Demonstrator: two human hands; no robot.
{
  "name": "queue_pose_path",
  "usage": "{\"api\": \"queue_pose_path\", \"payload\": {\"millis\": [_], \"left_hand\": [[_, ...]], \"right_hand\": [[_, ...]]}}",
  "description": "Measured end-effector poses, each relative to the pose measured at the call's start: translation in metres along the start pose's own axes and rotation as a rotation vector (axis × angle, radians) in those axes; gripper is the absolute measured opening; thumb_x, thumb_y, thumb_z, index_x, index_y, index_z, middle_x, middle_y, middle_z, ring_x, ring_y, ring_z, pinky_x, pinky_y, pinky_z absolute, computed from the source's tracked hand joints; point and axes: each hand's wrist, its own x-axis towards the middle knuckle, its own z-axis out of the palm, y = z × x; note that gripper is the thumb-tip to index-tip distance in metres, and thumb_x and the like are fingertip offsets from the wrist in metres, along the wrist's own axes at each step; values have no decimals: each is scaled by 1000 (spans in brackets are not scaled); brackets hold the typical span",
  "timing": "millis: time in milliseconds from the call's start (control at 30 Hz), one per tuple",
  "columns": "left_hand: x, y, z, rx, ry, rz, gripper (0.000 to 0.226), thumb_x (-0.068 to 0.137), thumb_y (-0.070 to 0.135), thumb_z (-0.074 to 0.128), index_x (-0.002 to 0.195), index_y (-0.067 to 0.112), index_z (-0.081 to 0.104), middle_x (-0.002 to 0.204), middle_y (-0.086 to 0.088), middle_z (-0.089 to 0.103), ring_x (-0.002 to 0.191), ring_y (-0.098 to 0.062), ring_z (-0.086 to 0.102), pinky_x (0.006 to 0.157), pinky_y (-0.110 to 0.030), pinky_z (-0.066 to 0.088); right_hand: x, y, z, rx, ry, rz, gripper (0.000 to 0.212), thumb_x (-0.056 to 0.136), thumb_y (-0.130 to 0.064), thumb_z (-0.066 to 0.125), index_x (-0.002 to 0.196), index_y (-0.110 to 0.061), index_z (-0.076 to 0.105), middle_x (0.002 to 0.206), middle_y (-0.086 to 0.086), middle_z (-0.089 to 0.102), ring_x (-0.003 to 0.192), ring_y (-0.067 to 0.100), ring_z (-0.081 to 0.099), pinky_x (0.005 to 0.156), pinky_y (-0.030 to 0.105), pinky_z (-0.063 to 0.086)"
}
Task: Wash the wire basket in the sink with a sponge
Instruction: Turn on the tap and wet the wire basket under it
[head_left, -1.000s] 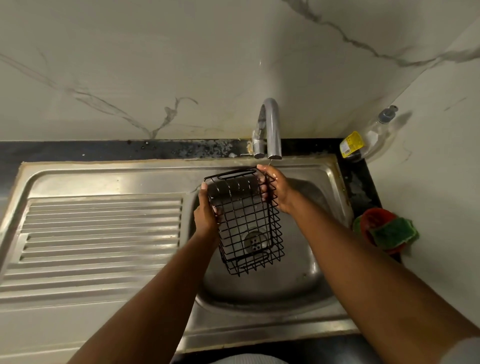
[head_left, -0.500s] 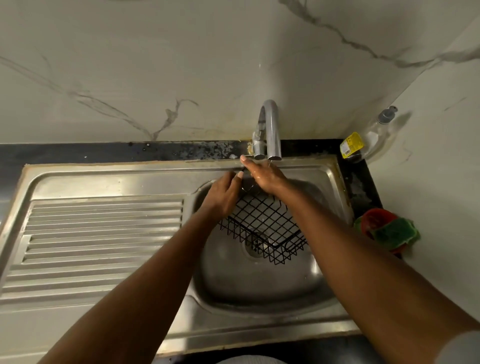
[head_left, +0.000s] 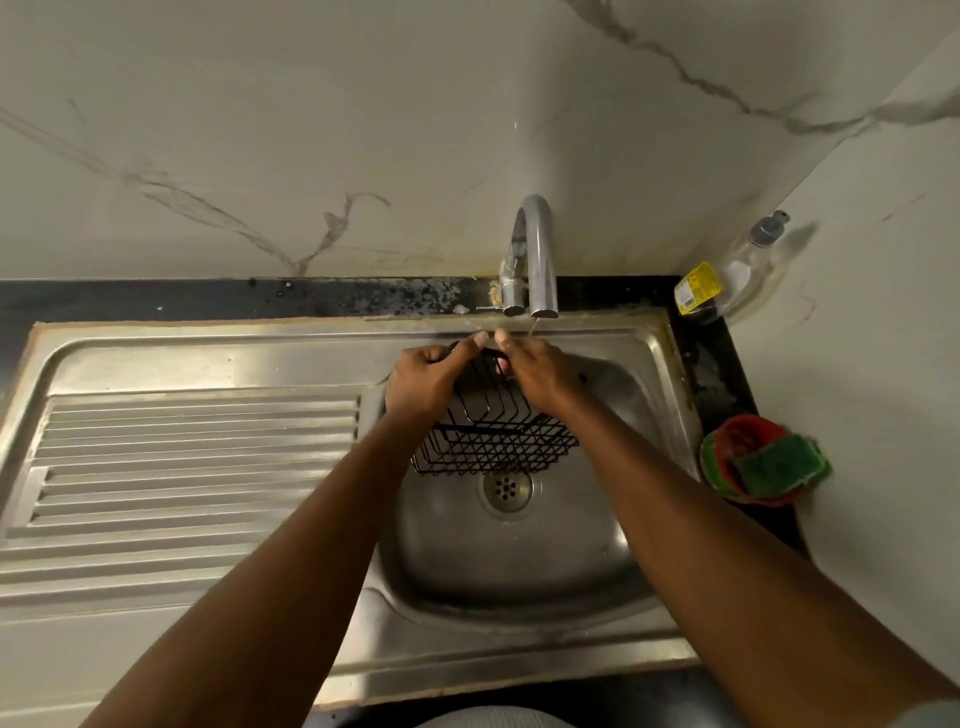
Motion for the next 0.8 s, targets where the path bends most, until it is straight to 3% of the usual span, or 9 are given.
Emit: {"api": "queue_pose_path", "payload": {"millis": [233,333,367,400,433,500,600,733,800], "left_hand": [[-12,-5,-11,-106,2,-44,58,81,75,69,59,24,50,50,7,44,50,-15,39,59,-34,38],[-17,-3,-13,-73,62,-142,75,72,97,50,76,23,60,63,4,51,59,-15,47,62,-33,42],[-19,-2,-14,-60,87,-188,85,70,101,42,90,21,65,74,2,59,68,-15,55,67,-33,48],[-20,-1,-14,-41,115,-235,93,72,101,38,104,18,67,89,-2,65,78,-17,60,75,-37,53],[-19,1,-14,-9,138,-255,94,79,97,36,112,15,68,99,-7,67,85,-19,62,81,-41,54],[-18,3,-14,24,155,-225,83,91,84,39,111,10,71,100,-15,69,84,-21,62,78,-40,53],[-19,4,-11,9,135,-162,71,100,71,41,106,8,74,91,-11,72,82,-24,66,81,-42,55],[-25,2,-13,-35,72,-72,53,104,60,33,121,20,64,98,-3,64,93,-19,63,95,-48,55],[-20,-4,-15,-29,32,-45,70,97,75,30,125,21,64,109,-12,67,105,-27,65,98,-55,55]], "right_hand": [[15,56,-13,-52,8,294,79,104,-68,18,141,-11,58,133,20,63,119,36,60,108,47,43],[18,52,-6,-76,31,408,95,97,-78,13,140,-6,57,128,23,63,107,29,65,94,42,51],[17,45,-3,-102,46,391,101,93,-83,8,142,-7,55,131,23,61,110,29,64,95,42,52],[13,34,1,-161,39,358,110,86,-88,1,148,-11,48,142,24,53,125,33,58,105,50,47],[10,26,8,-222,14,322,115,81,-91,-5,155,-16,40,155,24,41,141,40,43,116,58,34],[-4,4,20,-307,-25,219,100,90,-82,-4,159,-19,32,165,19,27,153,43,20,123,63,14],[-21,-25,41,-382,-40,78,67,108,-57,11,159,-17,29,166,15,25,155,40,16,124,59,13],[-31,-44,49,-475,-1,-31,72,105,-64,12,163,-23,20,169,13,20,157,37,7,125,60,5],[-32,-47,45,-520,53,-165,68,104,-64,15,160,-29,28,165,7,32,155,31,20,124,60,12]]}}
